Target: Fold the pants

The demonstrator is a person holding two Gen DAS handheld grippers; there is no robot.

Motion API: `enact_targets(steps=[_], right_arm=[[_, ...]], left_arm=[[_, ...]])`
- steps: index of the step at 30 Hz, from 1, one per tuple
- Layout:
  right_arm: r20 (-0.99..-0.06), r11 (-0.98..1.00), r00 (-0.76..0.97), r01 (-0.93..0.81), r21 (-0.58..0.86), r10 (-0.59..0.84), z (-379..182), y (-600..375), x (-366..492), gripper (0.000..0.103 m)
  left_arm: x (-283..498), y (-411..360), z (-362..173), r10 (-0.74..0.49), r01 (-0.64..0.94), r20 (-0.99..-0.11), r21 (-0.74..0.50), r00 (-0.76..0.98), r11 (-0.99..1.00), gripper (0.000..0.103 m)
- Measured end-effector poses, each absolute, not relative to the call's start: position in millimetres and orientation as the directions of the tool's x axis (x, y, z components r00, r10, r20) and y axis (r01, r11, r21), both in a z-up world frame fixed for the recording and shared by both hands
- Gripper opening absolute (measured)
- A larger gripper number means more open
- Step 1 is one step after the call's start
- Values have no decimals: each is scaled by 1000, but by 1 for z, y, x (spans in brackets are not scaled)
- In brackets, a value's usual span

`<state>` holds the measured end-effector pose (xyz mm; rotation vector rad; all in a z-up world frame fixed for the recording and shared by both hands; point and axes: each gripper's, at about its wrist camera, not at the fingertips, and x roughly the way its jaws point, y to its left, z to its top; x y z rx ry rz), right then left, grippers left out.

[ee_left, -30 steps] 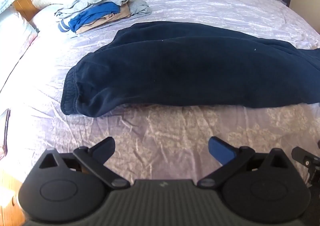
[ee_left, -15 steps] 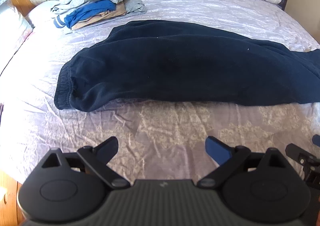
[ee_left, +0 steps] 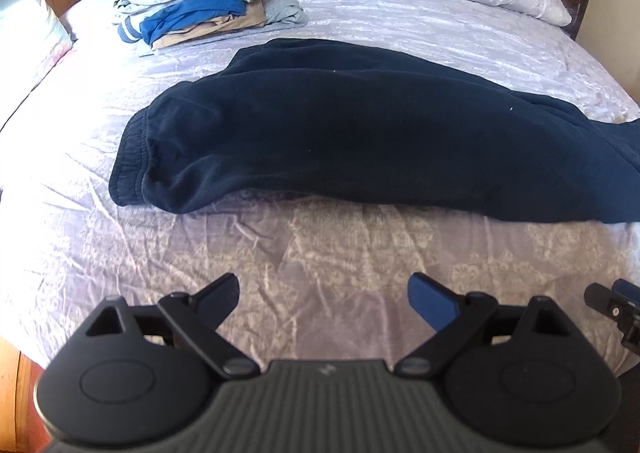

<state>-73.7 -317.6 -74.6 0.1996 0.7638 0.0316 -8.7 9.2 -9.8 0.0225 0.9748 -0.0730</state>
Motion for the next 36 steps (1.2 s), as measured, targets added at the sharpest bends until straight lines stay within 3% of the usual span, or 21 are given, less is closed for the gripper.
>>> enact_targets(steps=[36], right_arm=[[-654,969,742,26,247,147,-63,-319,-71,56]], left_arm=[[-12,10,-14,-28,98,-823,33,567,995,92]])
